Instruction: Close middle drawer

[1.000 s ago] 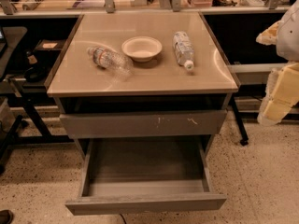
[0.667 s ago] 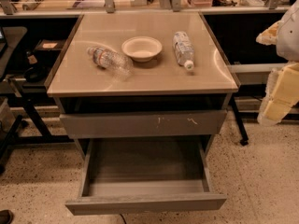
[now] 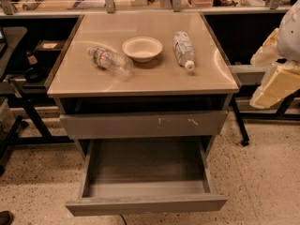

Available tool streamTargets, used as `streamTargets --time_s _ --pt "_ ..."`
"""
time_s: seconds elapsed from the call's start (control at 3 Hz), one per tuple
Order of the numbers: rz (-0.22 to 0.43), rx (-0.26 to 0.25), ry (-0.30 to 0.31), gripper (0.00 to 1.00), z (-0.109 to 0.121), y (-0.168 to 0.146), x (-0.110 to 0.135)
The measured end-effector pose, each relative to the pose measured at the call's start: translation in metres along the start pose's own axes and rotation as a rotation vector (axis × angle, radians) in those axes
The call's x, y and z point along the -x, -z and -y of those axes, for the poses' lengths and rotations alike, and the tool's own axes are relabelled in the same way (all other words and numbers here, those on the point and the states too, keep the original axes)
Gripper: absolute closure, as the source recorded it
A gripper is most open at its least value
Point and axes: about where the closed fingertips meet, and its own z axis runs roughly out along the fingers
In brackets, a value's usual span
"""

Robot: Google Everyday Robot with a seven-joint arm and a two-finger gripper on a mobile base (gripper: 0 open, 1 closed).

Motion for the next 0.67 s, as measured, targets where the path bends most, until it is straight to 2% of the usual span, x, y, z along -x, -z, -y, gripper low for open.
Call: streamTargets --time_s 0.67 --pt "0.000 0.000 0.000 0.84 0.0000 0.0000 0.0000"
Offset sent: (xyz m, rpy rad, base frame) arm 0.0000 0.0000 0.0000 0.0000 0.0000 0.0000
